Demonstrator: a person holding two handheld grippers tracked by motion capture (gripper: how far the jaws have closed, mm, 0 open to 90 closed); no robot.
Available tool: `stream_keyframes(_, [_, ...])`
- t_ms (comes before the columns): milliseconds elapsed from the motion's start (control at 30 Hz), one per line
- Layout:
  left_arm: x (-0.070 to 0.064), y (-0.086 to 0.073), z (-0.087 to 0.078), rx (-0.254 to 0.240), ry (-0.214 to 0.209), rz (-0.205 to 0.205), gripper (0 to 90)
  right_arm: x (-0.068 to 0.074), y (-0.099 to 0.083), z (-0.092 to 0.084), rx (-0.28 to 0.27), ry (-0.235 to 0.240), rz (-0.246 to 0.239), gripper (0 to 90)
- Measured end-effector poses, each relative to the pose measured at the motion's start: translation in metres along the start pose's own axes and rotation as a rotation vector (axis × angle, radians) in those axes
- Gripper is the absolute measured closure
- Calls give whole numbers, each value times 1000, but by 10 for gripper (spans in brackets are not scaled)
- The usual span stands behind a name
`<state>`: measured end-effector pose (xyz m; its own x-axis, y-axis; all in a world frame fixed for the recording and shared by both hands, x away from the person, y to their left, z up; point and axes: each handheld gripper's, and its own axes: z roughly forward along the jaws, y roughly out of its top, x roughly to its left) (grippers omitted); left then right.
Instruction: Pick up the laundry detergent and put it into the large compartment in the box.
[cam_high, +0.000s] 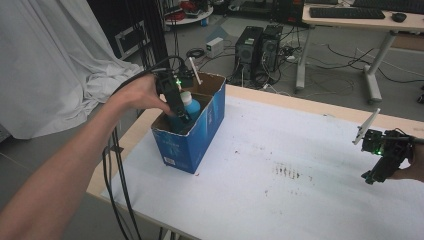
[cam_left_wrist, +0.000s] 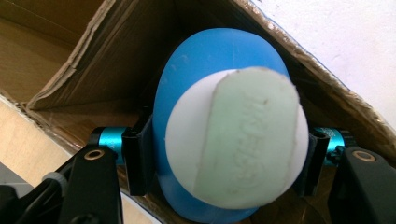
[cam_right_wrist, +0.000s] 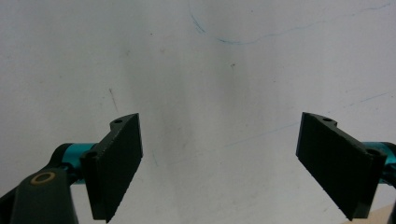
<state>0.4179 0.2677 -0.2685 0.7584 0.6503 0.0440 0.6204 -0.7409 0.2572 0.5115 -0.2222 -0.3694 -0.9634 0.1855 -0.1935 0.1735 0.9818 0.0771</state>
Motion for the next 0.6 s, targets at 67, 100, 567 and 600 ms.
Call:
stream_keyframes(67, [0, 0, 2, 7, 0, 2, 378, 0, 0, 0, -1, 0, -1, 139])
stream_keyframes(100, [0, -1, 3, 10, -2, 1, 379, 0, 0, 1, 1, 1, -3, 139])
stream_keyframes(567, [3, -3, 10, 0, -15, 13, 378, 0, -1, 2, -1, -1, -4, 139])
stream_keyframes(600, [3, -2, 11, -1, -13, 15, 378, 1, -1, 2, 0, 0, 0, 139])
